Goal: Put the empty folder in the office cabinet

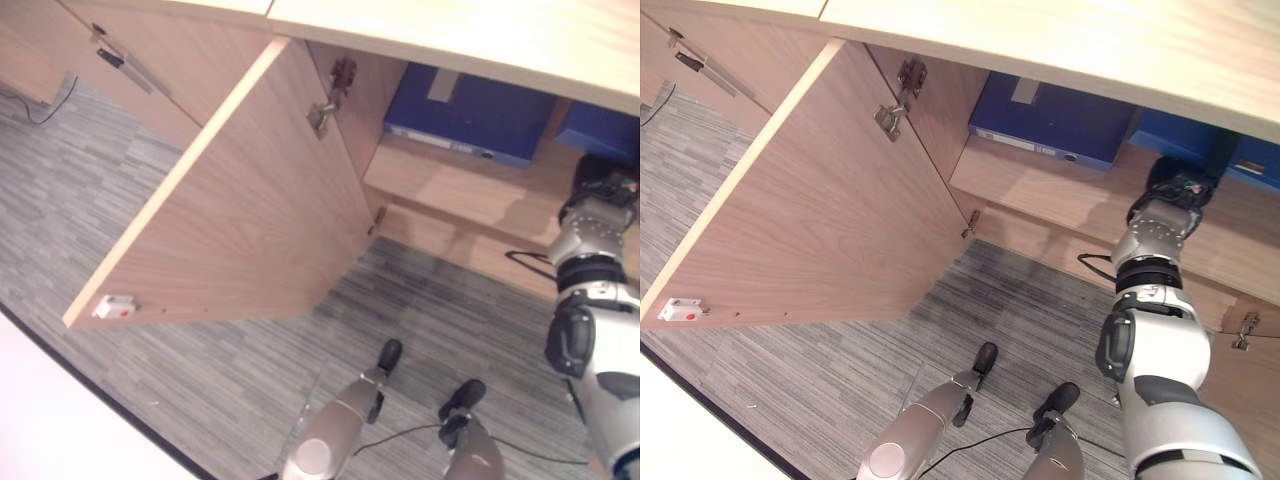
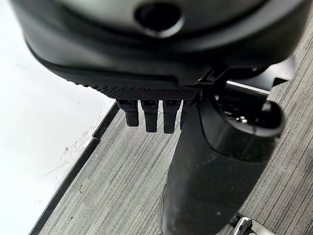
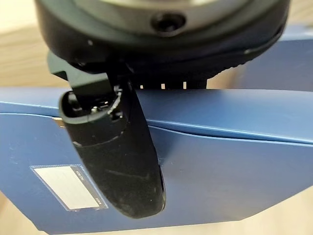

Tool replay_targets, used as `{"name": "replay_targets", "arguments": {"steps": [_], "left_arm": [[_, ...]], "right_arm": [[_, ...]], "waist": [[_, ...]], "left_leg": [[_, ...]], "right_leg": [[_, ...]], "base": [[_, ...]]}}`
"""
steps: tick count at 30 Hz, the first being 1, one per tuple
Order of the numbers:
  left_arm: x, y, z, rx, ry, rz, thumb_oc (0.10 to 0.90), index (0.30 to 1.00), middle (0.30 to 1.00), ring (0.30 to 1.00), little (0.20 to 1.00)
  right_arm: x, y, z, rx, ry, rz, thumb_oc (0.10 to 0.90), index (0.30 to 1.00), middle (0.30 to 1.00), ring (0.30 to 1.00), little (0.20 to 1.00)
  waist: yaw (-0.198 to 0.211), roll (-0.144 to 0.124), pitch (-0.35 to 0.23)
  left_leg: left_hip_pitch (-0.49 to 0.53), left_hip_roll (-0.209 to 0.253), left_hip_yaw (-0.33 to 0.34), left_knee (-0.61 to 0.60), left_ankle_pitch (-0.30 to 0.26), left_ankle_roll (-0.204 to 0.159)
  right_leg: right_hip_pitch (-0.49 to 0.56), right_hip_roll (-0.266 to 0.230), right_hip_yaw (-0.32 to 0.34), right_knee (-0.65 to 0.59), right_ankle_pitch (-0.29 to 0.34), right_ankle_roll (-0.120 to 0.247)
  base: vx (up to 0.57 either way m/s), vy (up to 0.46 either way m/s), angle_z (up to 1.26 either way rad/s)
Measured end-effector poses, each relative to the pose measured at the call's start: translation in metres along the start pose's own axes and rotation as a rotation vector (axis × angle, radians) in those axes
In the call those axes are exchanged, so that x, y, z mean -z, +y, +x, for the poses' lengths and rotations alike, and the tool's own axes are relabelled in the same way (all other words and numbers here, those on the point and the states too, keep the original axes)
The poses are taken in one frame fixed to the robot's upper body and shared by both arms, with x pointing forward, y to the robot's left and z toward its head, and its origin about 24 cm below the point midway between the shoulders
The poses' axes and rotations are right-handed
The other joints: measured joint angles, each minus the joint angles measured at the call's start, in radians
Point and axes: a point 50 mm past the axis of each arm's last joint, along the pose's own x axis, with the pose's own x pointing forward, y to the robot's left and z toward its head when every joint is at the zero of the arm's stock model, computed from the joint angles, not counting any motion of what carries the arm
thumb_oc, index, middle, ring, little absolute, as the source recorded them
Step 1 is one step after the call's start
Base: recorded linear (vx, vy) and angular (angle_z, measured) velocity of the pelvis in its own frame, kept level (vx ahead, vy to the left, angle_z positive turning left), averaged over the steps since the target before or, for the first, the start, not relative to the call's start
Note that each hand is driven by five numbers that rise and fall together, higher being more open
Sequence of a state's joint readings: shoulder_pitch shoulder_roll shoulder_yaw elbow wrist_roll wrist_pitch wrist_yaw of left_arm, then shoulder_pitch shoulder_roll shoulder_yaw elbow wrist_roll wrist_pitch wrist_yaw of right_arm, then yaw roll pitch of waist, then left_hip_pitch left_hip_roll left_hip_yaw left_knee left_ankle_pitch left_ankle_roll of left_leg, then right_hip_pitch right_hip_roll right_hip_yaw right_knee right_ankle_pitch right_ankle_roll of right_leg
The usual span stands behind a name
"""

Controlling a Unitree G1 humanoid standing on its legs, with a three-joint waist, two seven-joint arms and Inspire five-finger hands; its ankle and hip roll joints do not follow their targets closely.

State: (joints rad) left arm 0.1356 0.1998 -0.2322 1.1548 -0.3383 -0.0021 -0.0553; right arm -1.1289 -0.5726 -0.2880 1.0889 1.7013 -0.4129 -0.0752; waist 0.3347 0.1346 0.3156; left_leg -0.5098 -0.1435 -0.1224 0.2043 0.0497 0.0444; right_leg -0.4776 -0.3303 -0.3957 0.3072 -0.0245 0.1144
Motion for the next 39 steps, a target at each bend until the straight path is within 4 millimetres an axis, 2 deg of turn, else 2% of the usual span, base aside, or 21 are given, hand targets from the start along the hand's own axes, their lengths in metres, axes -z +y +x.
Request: {"name": "replay_targets", "arguments": {"steps": [4,10,12,14,16,20,24,27,29,31,34,37,39], "left_arm": [[0.001,0.011,-0.002,-0.027,0.005,0.010,0.800,0.900,0.900,0.900,0.900],[0.000,0.022,-0.003,-0.057,0.008,0.036,0.800,0.900,0.900,0.900,0.900],[-0.001,0.025,-0.003,-0.065,0.007,0.041,0.800,0.900,0.900,0.900,0.900],[-0.001,0.029,-0.004,-0.074,0.006,0.043,0.800,0.900,0.900,0.900,0.900],[-0.002,0.030,-0.004,-0.074,0.005,0.042,0.800,0.900,0.900,0.900,0.900],[-0.002,0.036,-0.005,-0.087,0.005,0.049,0.800,0.900,0.900,0.900,0.900],[-0.003,0.038,-0.006,-0.090,0.006,0.060,0.800,0.900,0.900,0.900,0.900],[-0.003,0.038,-0.006,-0.089,0.007,0.065,0.800,0.900,0.900,0.900,0.900],[-0.003,0.038,-0.006,-0.089,0.004,0.064,0.800,0.900,0.900,0.900,0.900],[-0.004,0.038,-0.006,-0.091,0.001,0.064,0.800,0.900,0.900,0.900,0.900],[-0.003,0.038,-0.006,-0.091,0.005,0.064,0.800,0.900,0.900,0.900,0.900],[-0.005,0.039,-0.006,-0.093,0.000,0.065,0.800,0.900,0.900,0.900,0.900],[-0.008,0.041,-0.006,-0.097,-0.008,0.067,0.800,0.900,0.900,0.900,0.900]], "right_arm": [[-0.012,0.008,0.004,-0.023,-0.040,-0.006,0.400,0.300,0.300,0.300,0.300],[-0.013,0.017,0.004,-0.049,-0.043,-0.001,0.400,0.300,0.300,0.300,0.300],[-0.012,0.015,0.004,-0.038,-0.028,-0.061,0.800,0.900,0.900,0.900,0.900],[-0.019,0.006,0.010,0.020,0.006,-0.257,0.800,0.900,0.900,0.900,0.900],[-0.018,0.000,0.012,0.059,0.049,-0.387,0.800,0.900,0.900,0.900,0.900],[-0.004,-0.017,0.008,0.097,0.191,-0.577,0.800,0.900,0.900,0.900,0.900],[0.025,-0.031,-0.004,0.122,0.279,-0.523,0.800,0.900,0.900,0.900,0.900],[0.028,-0.031,-0.005,0.119,0.285,-0.502,0.800,0.900,0.900,0.900,0.900],[0.031,-0.032,-0.006,0.127,0.282,-0.451,0.800,0.900,0.900,0.900,0.900],[0.039,-0.029,-0.009,0.108,0.285,-0.408,0.800,0.900,0.900,0.900,0.900],[0.039,-0.028,-0.009,0.094,0.288,-0.406,0.800,0.900,0.900,0.900,0.900],[0.035,-0.030,-0.007,0.090,0.301,-0.492,0.800,0.900,0.900,0.900,0.900],[0.027,-0.035,-0.004,0.087,0.331,-0.676,0.800,0.900,0.900,0.900,0.900]], "waist": [[-0.007,0.000,-0.032],[-0.035,-0.003,-0.050],[-0.038,-0.004,-0.051],[-0.038,-0.010,-0.055],[-0.040,-0.015,-0.058],[-0.040,-0.022,-0.061],[-0.034,-0.021,-0.059],[-0.026,-0.019,-0.057],[-0.013,-0.006,-0.042],[-0.019,0.002,-0.018],[-0.022,0.007,0.003],[-0.027,-0.001,0.008],[-0.028,-0.013,0.016]], "left_leg": [[0.001,0.001,0.000,0.000,0.000,0.000],[0.001,0.004,-0.001,0.000,0.002,-0.003],[0.001,0.006,0.006,0.000,0.003,-0.003],[-0.002,0.005,0.012,0.001,0.005,-0.002],[-0.006,0.009,0.020,0.001,0.008,-0.002],[-0.009,0.023,0.026,0.000,0.011,-0.007],[-0.018,0.033,0.032,-0.002,0.015,-0.013],[-0.051,0.033,0.032,-0.003,0.020,-0.019],[-0.061,0.033,0.037,-0.003,0.029,-0.012],[-0.063,0.037,0.037,-0.003,0.030,-0.014],[-0.063,0.040,0.032,-0.021,0.041,-0.020],[-0.061,0.043,0.032,-0.022,0.041,-0.020],[-0.059,0.045,0.033,-0.022,0.041,-0.020]], "right_leg": [[0.000,0.006,0.002,0.004,0.001,0.000],[-0.004,0.004,0.004,0.003,0.000,-0.002],[-0.009,0.005,0.014,0.004,0.004,-0.005],[-0.020,0.006,0.026,0.007,0.007,-0.009],[-0.026,0.008,0.030,0.008,0.010,-0.008],[-0.032,0.022,0.034,0.001,0.018,-0.019],[-0.043,0.033,0.038,-0.003,0.022,-0.032],[-0.076,0.032,0.038,0.004,0.023,-0.034],[-0.095,0.031,0.046,0.013,0.023,-0.034],[-0.098,0.034,0.047,0.013,0.024,-0.035],[-0.100,0.039,0.044,0.006,0.031,-0.046],[-0.099,0.043,0.044,0.003,0.034,-0.041],[-0.096,0.045,0.044,0.001,0.034,-0.042]], "base": [[0.00,-0.003,-0.01],[0.00,-0.028,0.00],[-0.02,-0.023,-0.09],[-0.02,-0.052,-0.12],[-0.01,-0.048,-0.09],[-0.02,-0.044,-0.10],[-0.02,-0.022,-0.05],[-0.01,-0.007,0.02],[-0.02,-0.038,-0.05],[-0.01,-0.017,-0.02],[-0.01,-0.020,0.02],[-0.01,-0.022,0.00],[0.00,-0.011,-0.02]]}}
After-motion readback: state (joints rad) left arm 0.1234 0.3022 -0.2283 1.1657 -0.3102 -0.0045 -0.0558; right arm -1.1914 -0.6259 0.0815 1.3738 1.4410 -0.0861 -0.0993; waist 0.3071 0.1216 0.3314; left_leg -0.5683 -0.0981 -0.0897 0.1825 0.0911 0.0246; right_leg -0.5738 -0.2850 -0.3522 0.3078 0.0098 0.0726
